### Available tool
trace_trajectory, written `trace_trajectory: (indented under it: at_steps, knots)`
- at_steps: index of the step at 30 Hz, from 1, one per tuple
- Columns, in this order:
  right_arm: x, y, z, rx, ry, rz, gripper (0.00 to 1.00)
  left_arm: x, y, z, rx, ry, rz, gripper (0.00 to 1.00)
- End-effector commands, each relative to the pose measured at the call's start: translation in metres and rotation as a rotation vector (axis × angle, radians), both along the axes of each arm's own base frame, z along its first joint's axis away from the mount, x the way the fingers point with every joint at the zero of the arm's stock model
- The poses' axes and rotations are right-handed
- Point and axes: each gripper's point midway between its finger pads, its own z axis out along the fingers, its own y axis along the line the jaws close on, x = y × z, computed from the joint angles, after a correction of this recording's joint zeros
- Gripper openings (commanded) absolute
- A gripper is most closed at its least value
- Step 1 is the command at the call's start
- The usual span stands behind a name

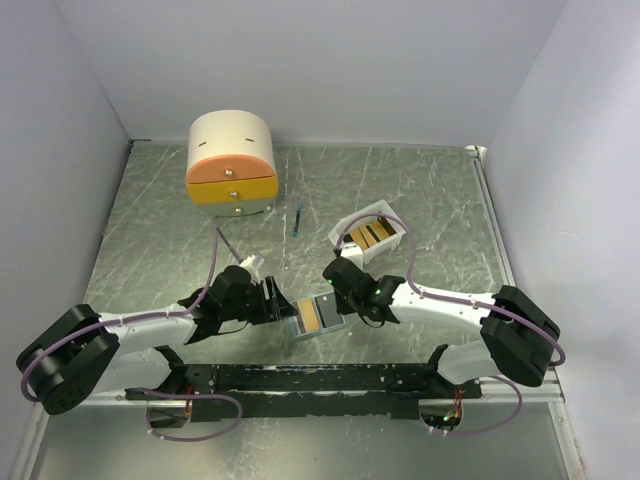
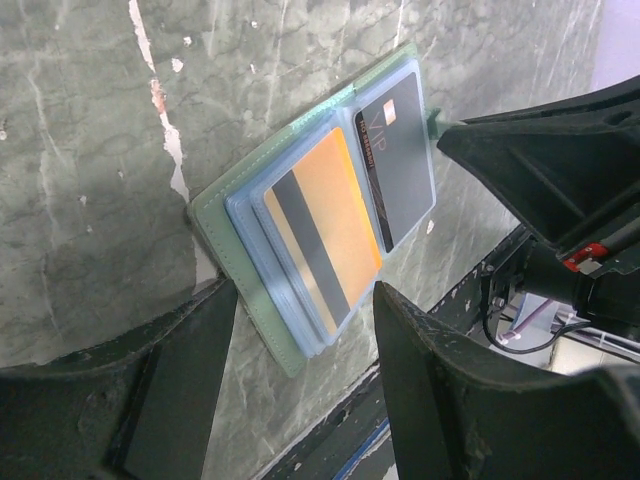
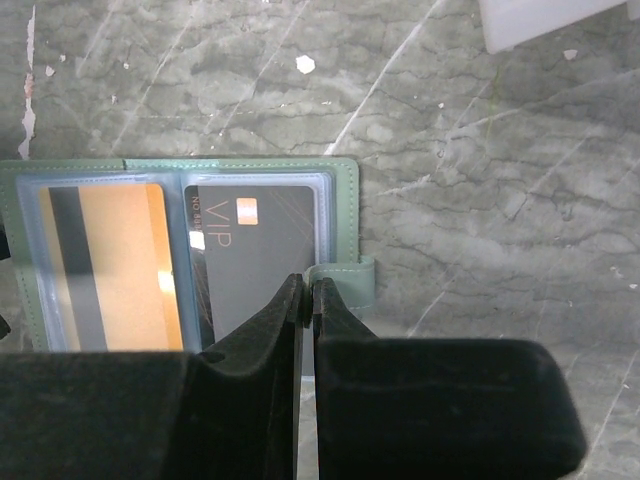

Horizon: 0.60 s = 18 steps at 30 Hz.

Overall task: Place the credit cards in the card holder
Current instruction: Insert the credit card into the card holder.

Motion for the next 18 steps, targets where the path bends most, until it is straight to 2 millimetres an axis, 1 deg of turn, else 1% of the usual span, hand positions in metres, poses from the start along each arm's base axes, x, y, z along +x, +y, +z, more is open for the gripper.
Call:
trace_trajectory:
  at_steps: [1,6,13,18]
  knots:
    - [-0.003,0.009,0.002,0.064,0.003,0.004,0.0,0.002,-0.011,0.02,-0.08,-0.046,-0.035,0.68]
    - [-0.004,0.009,0.001,0.071,0.006,0.002,0.0,0.003,-0.017,0.025,-0.11,-0.06,-0.056,0.68]
    - [-0.006,0.018,0.004,0.127,0.009,0.015,0.0,0.004,-0.028,0.043,-0.175,-0.101,-0.09,0.68]
    - [-0.007,0.024,0.005,0.158,0.011,0.026,0.0,0.003,-0.033,0.047,-0.221,-0.114,-0.114,0.68]
